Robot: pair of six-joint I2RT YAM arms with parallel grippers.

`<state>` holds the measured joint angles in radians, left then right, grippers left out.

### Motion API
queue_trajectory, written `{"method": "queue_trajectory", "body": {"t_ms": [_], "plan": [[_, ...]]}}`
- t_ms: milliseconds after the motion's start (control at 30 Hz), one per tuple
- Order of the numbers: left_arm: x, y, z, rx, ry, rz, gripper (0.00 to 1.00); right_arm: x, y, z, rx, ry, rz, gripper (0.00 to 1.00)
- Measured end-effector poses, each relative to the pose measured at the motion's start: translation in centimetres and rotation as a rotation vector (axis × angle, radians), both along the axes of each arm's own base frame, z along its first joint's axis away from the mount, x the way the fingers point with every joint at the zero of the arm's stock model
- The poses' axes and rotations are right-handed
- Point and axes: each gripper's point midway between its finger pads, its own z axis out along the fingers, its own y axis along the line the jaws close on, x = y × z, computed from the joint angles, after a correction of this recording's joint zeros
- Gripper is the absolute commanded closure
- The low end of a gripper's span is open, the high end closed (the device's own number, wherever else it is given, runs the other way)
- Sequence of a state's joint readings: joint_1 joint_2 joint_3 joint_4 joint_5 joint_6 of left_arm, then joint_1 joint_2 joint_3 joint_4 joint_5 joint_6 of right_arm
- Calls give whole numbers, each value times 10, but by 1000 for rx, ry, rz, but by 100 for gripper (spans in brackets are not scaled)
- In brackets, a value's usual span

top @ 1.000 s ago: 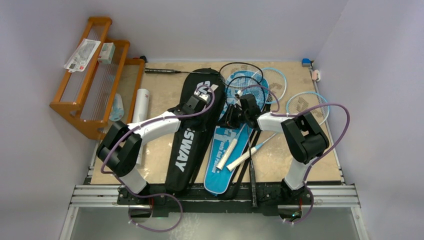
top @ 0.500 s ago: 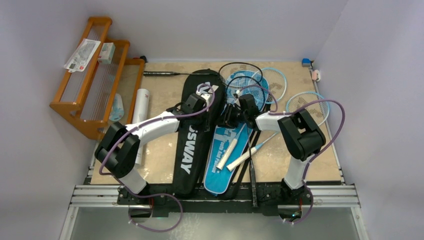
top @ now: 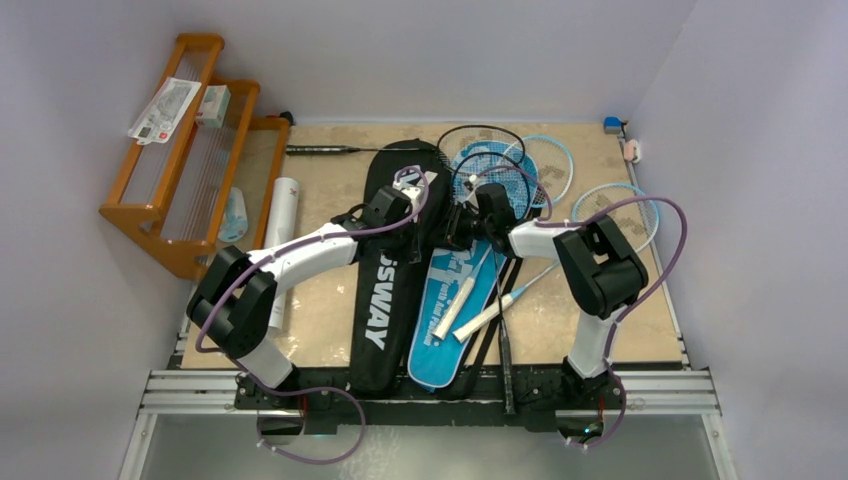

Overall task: Pack up the badminton gear
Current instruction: Open the racket bag at the center of the board.

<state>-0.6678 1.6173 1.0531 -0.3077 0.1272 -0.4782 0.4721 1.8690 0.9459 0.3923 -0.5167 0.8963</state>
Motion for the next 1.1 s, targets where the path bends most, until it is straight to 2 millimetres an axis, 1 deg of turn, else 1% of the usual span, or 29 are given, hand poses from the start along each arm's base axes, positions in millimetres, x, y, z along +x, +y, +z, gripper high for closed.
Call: {"method": "queue_trajectory", "body": {"t_ms": [33,100,167,200,333,400,500,533,600,667,700,833,967,1100], "plan": [[0,0,0,0,0,0,100,0,0,-1,-7,2,-1,76],[0,0,0,0,0,-1,100,0,-4,-2,-30,4,-14,87],[0,0,0,-1,1,-2,100,0,-5,1,-37,-6,-16,98],[0,0,0,-2,2,-2,100,0,-5,2,-36,-11,-14,100],[-1,-1,0,-5,4,-6,100,2,-2,6,-21,-13,-11,100],[-1,-1,1,-7,4,-6,100,4,1,4,-6,-6,-8,100],[-1,-1,2,-9,2,-7,100,4,5,-5,8,18,-5,100],[-2,-1,2,-10,2,-8,97,4,5,-7,8,25,-5,100],[-2,-2,2,-12,2,-10,86,3,8,-12,8,39,-3,100],[-2,-2,2,-10,1,-13,75,2,10,-11,11,41,2,100],[-2,-1,2,-2,-5,-12,71,2,12,-9,15,38,5,100],[-3,3,-2,60,-32,-1,61,5,18,1,46,23,18,100],[-7,6,-4,130,-56,8,49,4,22,6,69,22,27,100],[-8,10,-3,200,-93,28,46,5,26,11,87,19,31,100]]}}
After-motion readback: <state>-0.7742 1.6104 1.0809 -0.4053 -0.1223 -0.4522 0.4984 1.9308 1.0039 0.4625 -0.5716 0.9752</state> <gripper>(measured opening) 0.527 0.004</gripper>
